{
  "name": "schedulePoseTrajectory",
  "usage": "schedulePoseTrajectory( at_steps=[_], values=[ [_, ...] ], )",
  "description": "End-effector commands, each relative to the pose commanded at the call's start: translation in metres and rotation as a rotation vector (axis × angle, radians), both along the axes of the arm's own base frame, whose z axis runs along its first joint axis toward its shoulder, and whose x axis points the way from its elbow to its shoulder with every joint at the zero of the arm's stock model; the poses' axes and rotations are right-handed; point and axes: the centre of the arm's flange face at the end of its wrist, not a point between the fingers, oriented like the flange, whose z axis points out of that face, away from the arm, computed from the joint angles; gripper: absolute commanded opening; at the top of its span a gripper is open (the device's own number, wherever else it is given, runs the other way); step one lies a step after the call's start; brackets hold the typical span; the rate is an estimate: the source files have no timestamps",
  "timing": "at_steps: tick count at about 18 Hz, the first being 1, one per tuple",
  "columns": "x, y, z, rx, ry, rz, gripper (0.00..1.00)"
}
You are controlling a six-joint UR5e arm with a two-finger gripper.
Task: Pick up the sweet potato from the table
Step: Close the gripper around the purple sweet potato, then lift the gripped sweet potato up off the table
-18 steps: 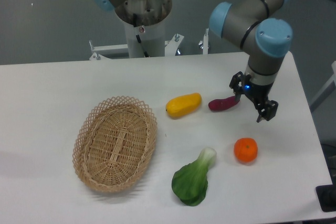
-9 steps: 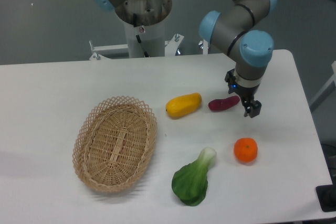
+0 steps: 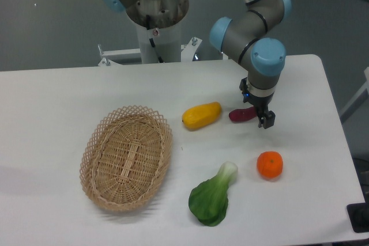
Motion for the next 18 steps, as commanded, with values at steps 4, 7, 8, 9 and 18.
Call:
schedulePoseTrajectory(
  at_steps=[4,7,8,9,18],
  values=[
    [0.003,-0.001,-0.003,-0.001,-0.004,0.008,0.97],
    [0.003,-0.001,-0.002,0.000,-0.003,0.021,0.64],
    [0.002,-0.001,-0.002,0.000,-0.002,0.021,0.53],
    [0.001,0.000,0.000,0.002,0.002,0.021,0.42],
    [-0.012,0.001,0.015,0.017,0.034,0.029,0.10]
  ],
)
